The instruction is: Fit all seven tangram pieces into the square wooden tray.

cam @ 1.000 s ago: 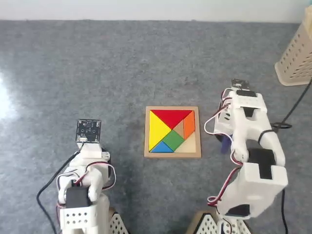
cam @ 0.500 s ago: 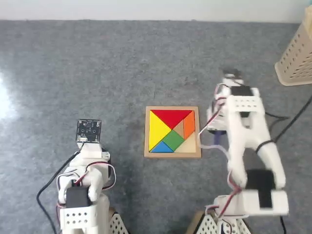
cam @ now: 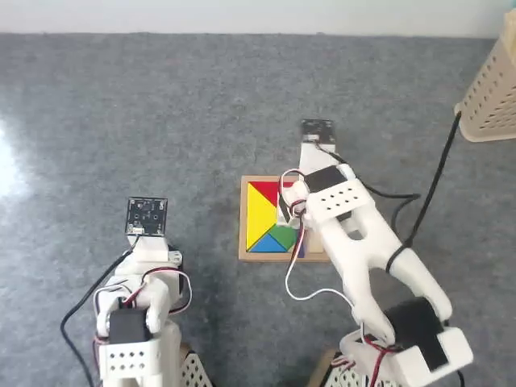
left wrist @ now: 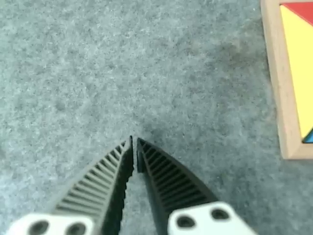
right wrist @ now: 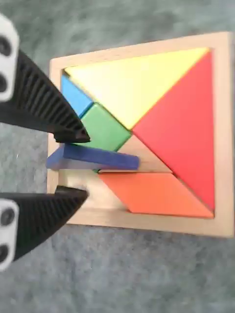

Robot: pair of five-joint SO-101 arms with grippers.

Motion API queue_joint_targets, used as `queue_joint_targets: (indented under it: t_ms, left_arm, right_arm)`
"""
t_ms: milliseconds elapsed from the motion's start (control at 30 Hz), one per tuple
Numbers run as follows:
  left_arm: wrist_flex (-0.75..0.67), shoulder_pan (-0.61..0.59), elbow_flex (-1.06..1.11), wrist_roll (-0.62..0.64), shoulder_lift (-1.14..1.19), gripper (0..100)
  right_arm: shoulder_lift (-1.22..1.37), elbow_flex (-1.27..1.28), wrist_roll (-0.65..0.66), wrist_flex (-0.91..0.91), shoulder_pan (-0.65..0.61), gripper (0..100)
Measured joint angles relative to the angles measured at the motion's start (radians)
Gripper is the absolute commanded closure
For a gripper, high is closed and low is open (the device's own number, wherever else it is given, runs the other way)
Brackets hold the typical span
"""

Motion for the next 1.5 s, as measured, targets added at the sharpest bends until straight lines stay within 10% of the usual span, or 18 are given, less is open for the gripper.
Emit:
queue_joint_targets:
  t_ms: [400,600,800,1500]
  left_arm:
    - [0.000,0.000,0.000,0.000,0.000,99]
    - [0.000,0.000,0.000,0.000,0.000,99]
    - [0.000,0.000,0.000,0.000,0.000,99]
    - [0.000,0.000,0.000,0.000,0.000,99]
  right_arm:
    - [-0.089,-0.020,0.028,-0.005,0.092,88.1]
    - [-0.244,-0.020,0.322,-0.009,0.164,97.9]
    - [-0.334,0.006,0.654,-0.012,-0.069,99.2]
    - [-0.006,0.078,0.678,-0.155,-0.026,99.2]
